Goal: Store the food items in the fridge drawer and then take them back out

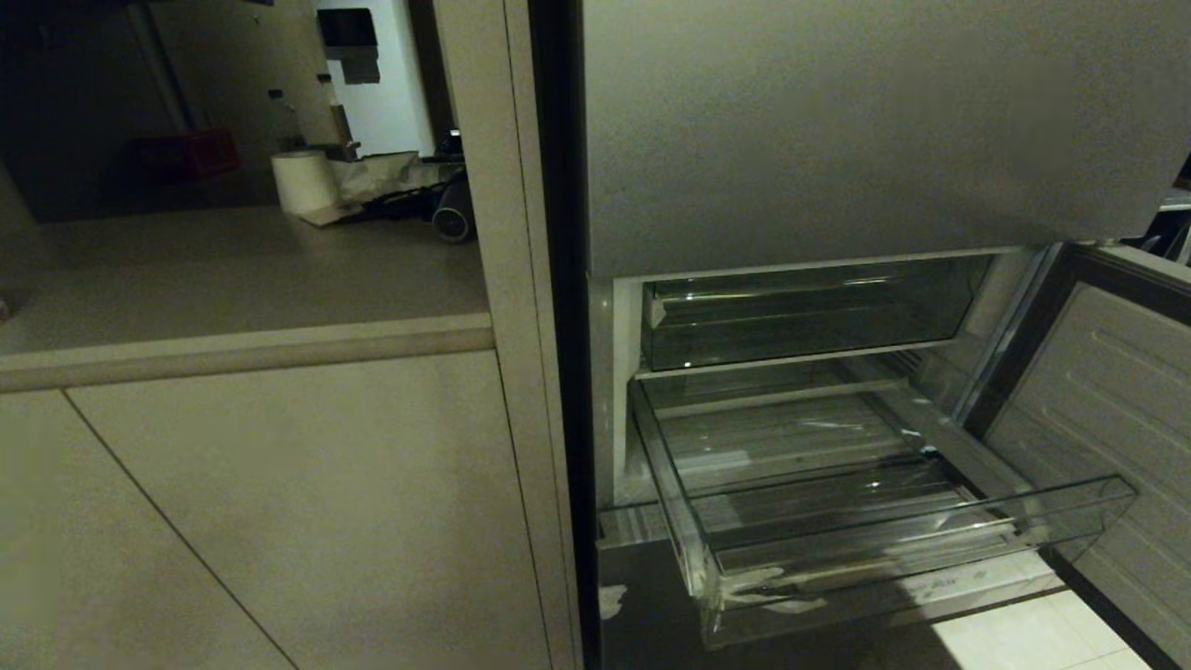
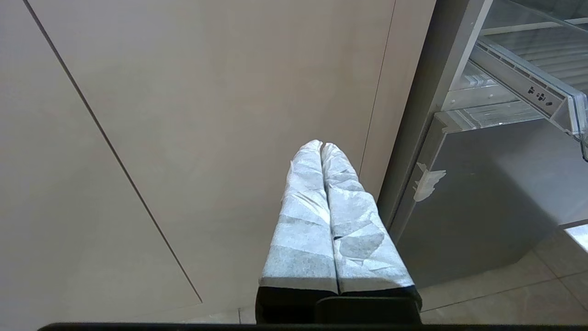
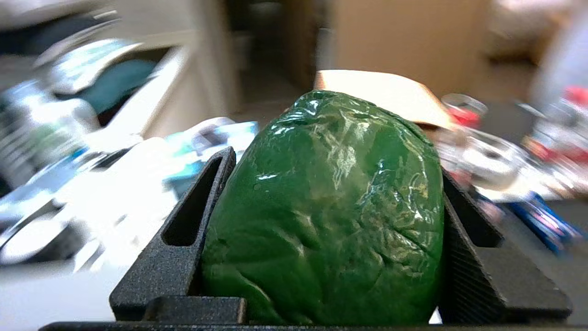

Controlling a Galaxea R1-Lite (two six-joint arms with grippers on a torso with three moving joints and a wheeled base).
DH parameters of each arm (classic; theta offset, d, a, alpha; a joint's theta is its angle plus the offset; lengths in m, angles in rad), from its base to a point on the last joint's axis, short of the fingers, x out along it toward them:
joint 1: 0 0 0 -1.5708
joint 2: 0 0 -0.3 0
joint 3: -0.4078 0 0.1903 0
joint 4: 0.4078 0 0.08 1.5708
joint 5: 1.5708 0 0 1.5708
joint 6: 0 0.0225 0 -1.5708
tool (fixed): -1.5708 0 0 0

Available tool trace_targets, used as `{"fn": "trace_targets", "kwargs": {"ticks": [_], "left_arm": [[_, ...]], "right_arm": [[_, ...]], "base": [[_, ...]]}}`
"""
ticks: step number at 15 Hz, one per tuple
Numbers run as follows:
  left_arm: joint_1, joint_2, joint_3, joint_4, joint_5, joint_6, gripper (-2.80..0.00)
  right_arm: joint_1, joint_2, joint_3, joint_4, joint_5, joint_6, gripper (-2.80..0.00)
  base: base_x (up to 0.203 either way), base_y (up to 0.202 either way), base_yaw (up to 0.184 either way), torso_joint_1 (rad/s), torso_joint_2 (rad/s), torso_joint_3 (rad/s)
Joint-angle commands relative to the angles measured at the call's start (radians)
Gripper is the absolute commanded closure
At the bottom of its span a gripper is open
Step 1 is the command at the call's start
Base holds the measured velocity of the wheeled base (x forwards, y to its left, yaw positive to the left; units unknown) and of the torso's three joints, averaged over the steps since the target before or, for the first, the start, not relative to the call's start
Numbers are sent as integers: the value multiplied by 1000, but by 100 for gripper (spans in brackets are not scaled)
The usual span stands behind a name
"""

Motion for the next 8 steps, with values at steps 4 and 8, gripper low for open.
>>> {"fn": "trace_targets", "kwargs": {"ticks": [4,8], "left_arm": [[0,1,0,1,0,0,0],[0,1,0,1,0,0,0]], "right_arm": [[-166,329,-58,-117,7,58,0],[-177,535,-61,-242,0,45,0]], "base": [[0,0,0,0,0,0],[0,0,0,0,0,0]]}}
